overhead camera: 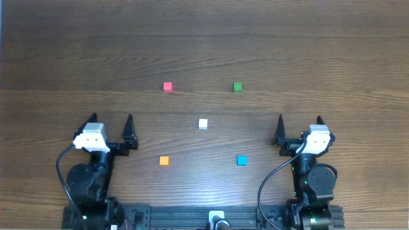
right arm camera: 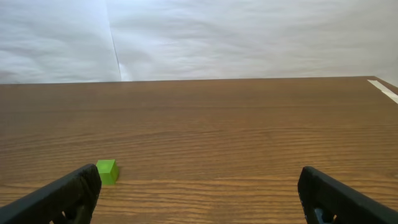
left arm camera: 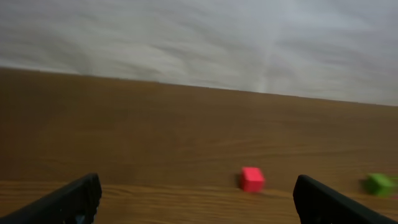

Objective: Stack Cubes

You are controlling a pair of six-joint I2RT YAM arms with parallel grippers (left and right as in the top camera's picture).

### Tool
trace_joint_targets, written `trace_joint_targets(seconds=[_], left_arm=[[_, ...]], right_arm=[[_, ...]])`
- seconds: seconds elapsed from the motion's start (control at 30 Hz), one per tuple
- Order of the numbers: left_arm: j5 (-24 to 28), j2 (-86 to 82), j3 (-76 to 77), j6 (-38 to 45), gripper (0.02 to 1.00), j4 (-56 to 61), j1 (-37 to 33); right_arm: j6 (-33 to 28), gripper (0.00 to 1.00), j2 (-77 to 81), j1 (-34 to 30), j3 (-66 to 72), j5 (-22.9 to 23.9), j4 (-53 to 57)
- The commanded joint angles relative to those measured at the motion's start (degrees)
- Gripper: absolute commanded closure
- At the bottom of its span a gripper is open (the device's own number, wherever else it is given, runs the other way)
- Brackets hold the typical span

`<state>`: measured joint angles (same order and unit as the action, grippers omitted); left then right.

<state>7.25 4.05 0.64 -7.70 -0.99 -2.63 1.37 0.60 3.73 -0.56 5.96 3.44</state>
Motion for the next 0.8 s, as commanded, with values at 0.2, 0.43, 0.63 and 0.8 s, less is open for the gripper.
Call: trace_joint_targets(seconds=[0.2, 0.43, 0.63, 0.8], left_arm=[[9.42, 22.53, 15.08, -9.53, 0.020, -0.48, 0.28], [10.75, 55.17, 43.45, -9.49, 0.023, -17.40, 4.15], [-0.15, 87.67, 76.32, -9.51, 0.020, -38.16, 16.02], [-4.07, 103.10, 90.03, -9.64, 0.023, -46.18, 21.88]], right_arm=[[0.24, 0.009, 0.15, -0.42, 0.26, 0.50, 0.22], [0.24, 0.009, 0.15, -0.42, 0.26, 0.50, 0.22], [0.24, 0.009, 0.15, -0.42, 0.26, 0.50, 0.22], [0.24, 0.007, 0.15, -0.42, 0.26, 0.50, 0.22]])
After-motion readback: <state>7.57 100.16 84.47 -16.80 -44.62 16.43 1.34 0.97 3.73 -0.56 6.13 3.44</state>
